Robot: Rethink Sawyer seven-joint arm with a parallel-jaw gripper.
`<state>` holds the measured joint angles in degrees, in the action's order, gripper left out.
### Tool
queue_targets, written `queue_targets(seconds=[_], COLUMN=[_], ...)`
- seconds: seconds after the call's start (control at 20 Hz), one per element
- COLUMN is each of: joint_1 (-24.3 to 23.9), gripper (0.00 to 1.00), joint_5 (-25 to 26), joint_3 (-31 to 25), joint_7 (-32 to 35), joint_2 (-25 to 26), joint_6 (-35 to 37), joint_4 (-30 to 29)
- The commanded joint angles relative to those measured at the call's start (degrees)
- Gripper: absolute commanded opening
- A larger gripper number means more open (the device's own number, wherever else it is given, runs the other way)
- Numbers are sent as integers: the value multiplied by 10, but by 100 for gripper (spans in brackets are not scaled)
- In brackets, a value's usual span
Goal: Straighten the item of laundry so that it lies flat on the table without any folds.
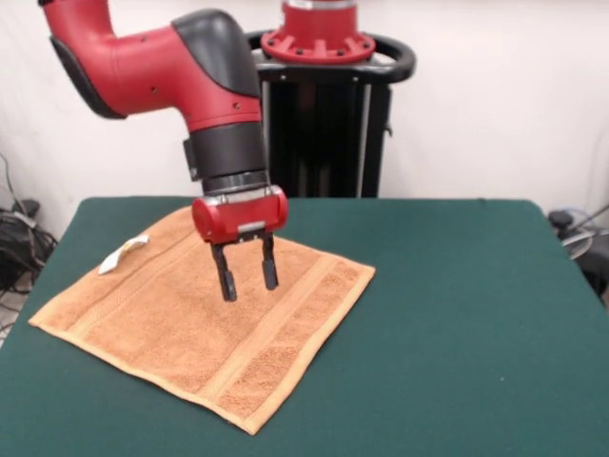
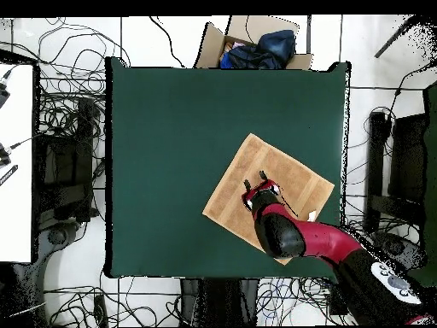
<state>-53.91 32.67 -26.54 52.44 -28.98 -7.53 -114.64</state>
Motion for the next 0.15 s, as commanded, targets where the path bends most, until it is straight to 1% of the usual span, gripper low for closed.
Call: queue_targets(seconds=[0.05, 0.15], joint_1=[19, 18], gripper=[100, 100], joint_5=[-25, -21], joint_3=[47, 48], joint_7=[154, 150], joint_2=[-3, 5], joint_6=[-27, -28], joint_4=[-14, -10])
